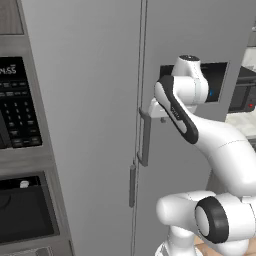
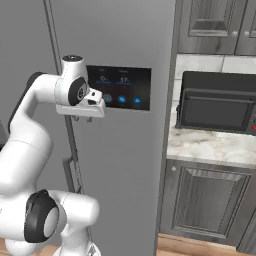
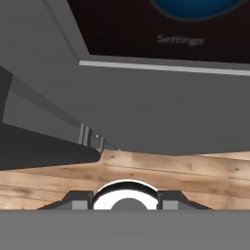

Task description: Open the fridge, remove the pear, carrot, and fish, and place them on any counter.

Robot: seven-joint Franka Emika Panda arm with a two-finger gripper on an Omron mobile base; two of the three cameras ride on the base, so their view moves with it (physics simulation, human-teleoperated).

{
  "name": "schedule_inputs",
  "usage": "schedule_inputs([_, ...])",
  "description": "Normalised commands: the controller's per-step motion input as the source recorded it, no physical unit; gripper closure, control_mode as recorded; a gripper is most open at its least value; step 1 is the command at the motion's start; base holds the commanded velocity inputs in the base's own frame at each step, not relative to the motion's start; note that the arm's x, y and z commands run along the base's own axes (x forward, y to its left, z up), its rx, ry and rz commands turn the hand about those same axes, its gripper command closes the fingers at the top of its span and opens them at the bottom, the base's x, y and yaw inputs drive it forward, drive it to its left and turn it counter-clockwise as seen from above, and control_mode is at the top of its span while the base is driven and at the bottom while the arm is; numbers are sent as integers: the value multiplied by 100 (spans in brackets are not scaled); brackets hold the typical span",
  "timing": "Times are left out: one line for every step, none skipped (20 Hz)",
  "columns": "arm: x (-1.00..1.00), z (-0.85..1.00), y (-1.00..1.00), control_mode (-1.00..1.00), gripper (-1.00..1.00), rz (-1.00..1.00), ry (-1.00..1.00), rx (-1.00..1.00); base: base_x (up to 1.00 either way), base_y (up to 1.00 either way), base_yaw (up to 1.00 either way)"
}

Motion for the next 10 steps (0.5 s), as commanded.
schedule_inputs([0,0,0,100,-100,0,0,0,0,0,0])
schedule_inputs([0,0,0,100,-100,0,0,0,0,0,0])
schedule_inputs([0,0,0,100,-100,0,0,0,0,0,0])
schedule_inputs([0,0,0,100,-100,0,0,0,0,0,0])
schedule_inputs([0,0,0,100,-100,0,0,0,0,0,0])
schedule_inputs([0,0,0,100,-100,0,0,0,0,0,0])
schedule_inputs([0,0,0,100,-100,0,0,0,0,0,0])
schedule_inputs([0,0,0,100,-100,0,0,0,1,1,0])
schedule_inputs([0,0,0,100,-100,0,0,0,0,13,0])
schedule_inputs([0,0,0,100,-100,0,0,0,-19,27,0])
